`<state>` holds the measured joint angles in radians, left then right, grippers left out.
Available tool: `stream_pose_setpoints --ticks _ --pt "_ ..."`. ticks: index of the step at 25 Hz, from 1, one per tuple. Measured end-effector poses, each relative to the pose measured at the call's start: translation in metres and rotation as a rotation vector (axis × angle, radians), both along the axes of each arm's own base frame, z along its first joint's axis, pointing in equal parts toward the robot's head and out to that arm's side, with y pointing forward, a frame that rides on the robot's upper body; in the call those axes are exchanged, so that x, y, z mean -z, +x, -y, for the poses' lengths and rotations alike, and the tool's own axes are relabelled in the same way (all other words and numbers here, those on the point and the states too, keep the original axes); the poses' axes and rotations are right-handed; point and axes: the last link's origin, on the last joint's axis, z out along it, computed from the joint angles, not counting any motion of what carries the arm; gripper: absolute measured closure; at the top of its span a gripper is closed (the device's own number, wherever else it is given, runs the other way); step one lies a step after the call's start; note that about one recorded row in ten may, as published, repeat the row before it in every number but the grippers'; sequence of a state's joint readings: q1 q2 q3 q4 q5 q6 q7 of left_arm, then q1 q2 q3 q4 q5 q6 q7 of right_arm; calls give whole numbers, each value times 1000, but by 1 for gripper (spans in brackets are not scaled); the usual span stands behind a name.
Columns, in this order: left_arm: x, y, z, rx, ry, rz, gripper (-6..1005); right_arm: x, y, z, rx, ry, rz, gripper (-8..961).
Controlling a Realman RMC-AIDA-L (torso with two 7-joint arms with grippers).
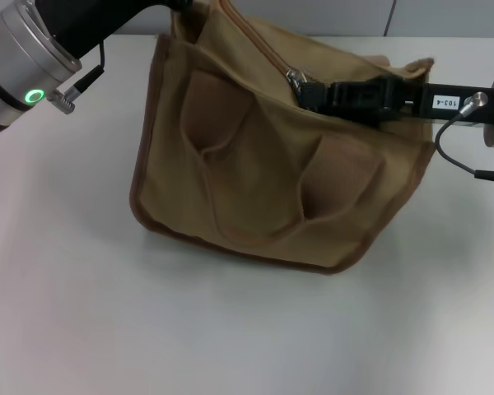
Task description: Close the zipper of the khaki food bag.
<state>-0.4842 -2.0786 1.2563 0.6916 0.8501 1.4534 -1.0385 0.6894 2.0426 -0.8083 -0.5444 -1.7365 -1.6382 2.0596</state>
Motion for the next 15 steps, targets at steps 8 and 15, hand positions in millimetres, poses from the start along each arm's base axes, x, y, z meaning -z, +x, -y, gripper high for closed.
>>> stream_pose_setpoints --ticks 8,15 --pt "1 0 0 1 -2 -1 951 -1 0 0 -13 13 4 937" --pt "1 -1 0 -3 -1 -3 952 -2 0 0 -36 27 9 955"
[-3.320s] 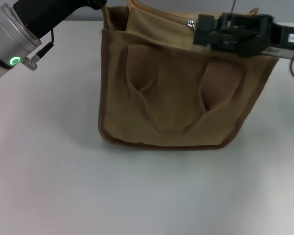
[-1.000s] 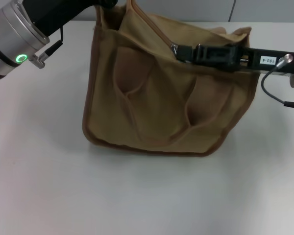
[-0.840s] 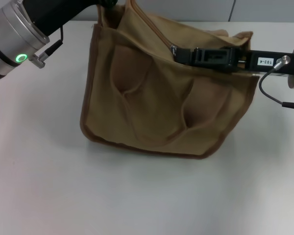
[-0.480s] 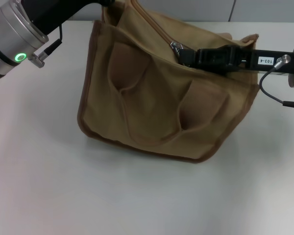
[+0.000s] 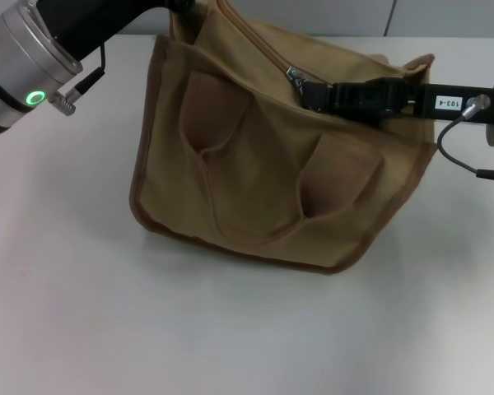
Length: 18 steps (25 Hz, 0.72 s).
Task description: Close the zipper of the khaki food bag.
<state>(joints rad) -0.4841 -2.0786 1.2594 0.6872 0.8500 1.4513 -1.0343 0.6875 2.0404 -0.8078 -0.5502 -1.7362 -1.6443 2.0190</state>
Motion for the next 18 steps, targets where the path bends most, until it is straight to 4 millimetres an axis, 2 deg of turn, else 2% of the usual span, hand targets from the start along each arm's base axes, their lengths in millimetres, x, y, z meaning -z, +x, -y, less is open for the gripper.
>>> stream_pose_setpoints --ticks 15,18 --pt "-2 -8 -1 -37 15 7 951 -10 25 7 42 42 22 957" --pt "-6 -16 -3 -76 33 7 952 -12 35 11 63 51 29 957"
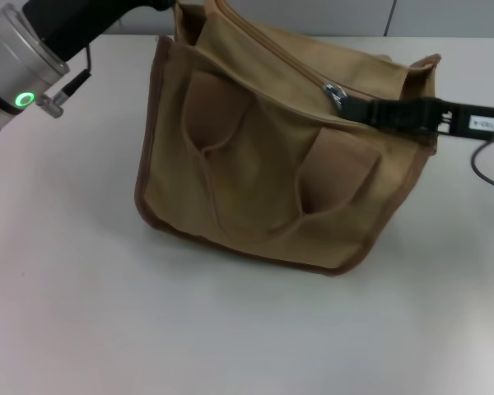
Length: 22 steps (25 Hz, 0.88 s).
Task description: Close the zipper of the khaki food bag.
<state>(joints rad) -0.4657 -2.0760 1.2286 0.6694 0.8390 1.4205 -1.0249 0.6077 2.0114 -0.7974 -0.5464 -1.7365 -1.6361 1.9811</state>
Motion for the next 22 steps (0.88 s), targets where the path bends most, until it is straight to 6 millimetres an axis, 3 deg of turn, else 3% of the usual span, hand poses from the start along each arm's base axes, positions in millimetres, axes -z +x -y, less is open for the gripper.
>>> stream_pose_setpoints --ticks 13,22 --pt "-8 -23 1 -85 31 19 951 -46 50 12 133 198 -43 959" --pt "0 -41 7 -136 50 -8 951 -47 55 23 60 356 -80 941"
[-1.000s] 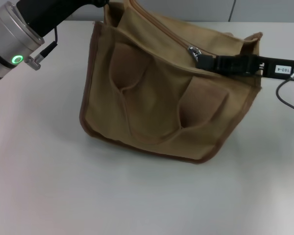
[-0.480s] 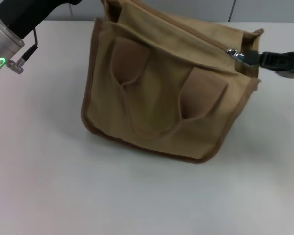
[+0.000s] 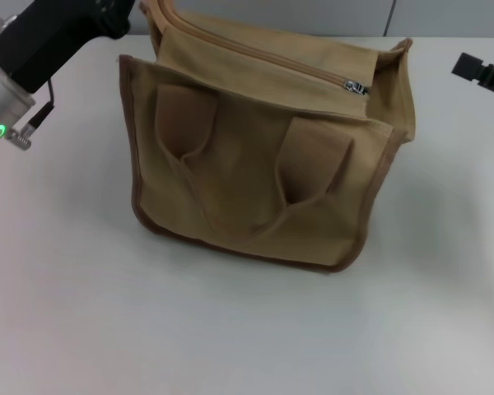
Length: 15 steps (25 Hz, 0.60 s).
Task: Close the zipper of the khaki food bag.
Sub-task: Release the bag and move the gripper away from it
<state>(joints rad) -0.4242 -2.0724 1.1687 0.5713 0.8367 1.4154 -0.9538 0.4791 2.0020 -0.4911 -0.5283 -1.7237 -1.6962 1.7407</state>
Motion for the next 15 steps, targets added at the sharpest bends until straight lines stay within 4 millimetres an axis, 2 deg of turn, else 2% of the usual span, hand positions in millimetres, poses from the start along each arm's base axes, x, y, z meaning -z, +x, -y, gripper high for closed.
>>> stream_pose_setpoints --ticks 3,6,9,12,15 --pt "-2 -5 5 0 18 -10 947 8 -2 2 -41 46 20 931" --pt "-9 -4 9 14 35 -7 940 17 -7 5 -99 114 43 827" --pt "-12 -4 12 28 51 -4 772 22 -13 6 -143 192 40 710" --pt "-16 -7 18 45 79 -19 647 24 -15 9 -176 249 30 570" --pt "-25 -22 24 12 139 -46 516 26 -14 12 -189 297 24 448"
